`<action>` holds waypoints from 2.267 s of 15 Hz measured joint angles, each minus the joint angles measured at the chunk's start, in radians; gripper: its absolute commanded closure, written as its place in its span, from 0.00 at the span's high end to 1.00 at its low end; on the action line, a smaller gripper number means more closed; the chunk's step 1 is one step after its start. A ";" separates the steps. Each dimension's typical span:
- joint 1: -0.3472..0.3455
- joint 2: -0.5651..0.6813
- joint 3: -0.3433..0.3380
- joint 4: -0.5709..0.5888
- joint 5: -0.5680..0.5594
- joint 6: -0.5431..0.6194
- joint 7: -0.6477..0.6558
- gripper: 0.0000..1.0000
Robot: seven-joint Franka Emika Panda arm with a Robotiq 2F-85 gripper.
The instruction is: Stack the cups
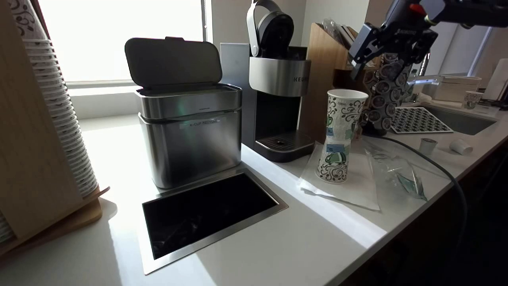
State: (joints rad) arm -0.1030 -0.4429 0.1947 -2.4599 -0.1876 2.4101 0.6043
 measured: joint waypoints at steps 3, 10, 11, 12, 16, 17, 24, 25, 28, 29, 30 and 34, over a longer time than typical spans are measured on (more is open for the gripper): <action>-0.002 0.011 -0.003 -0.014 0.000 0.002 0.000 1.00; -0.011 0.055 -0.006 -0.016 0.000 0.051 0.000 0.83; -0.013 0.061 -0.006 -0.016 -0.001 0.061 0.000 0.74; -0.014 0.067 -0.006 -0.016 -0.002 0.069 0.000 0.66; -0.015 0.087 -0.006 -0.016 -0.003 0.081 0.000 0.35; -0.015 0.089 -0.006 -0.016 -0.003 0.081 0.000 0.28; -0.016 0.073 -0.031 -0.013 0.002 0.128 0.000 0.00; -0.016 0.065 -0.037 -0.013 0.004 0.138 0.000 0.01; -0.017 0.032 -0.053 -0.013 0.016 0.157 0.000 0.01; -0.018 0.020 -0.056 -0.014 0.020 0.157 0.000 0.01; -0.019 0.007 -0.060 -0.015 0.024 0.157 0.000 0.01; -0.076 -0.075 -0.054 -0.042 0.008 0.146 0.039 0.01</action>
State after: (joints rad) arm -0.1791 -0.5174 0.1410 -2.5016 -0.1794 2.5565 0.6430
